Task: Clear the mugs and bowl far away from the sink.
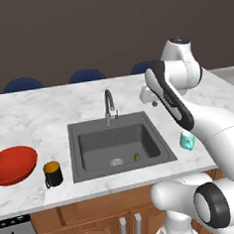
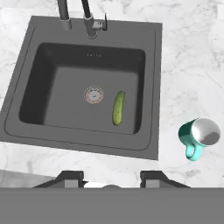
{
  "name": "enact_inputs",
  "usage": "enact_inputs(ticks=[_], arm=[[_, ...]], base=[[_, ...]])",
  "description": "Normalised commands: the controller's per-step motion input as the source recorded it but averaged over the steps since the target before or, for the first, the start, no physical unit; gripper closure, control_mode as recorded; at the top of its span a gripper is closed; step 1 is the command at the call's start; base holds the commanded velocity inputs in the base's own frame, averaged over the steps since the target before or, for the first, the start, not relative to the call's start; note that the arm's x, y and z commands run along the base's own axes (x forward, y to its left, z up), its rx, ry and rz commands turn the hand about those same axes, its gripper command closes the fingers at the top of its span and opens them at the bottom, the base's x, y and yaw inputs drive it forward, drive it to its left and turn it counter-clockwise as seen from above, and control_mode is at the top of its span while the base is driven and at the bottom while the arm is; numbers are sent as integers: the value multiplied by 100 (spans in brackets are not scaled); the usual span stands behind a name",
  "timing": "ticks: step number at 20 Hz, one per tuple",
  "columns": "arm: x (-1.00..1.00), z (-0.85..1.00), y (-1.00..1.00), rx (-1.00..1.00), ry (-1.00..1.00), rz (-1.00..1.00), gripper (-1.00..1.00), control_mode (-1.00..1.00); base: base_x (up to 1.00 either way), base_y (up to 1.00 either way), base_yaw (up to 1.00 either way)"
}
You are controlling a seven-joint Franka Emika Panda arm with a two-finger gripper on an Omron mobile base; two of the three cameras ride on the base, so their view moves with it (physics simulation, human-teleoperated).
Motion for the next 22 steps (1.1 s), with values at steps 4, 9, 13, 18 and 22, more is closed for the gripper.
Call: enact_inputs(ticks=[4, 9, 13, 18, 22], arm=[[-6, -29, -44, 0, 0, 0, -100, -100], [-27, -71, -99, 3, 0, 0, -100, -100], [-20, -87, -89, 0, 1, 0, -100, -100], [-15, -97, -75, 0, 4, 0, -100, -100], [-2, -75, -45, 0, 2, 0, -100, -100]], base=[[0, 0, 0], [0, 0, 0], [0, 0, 0], [0, 0, 0], [0, 0, 0]])
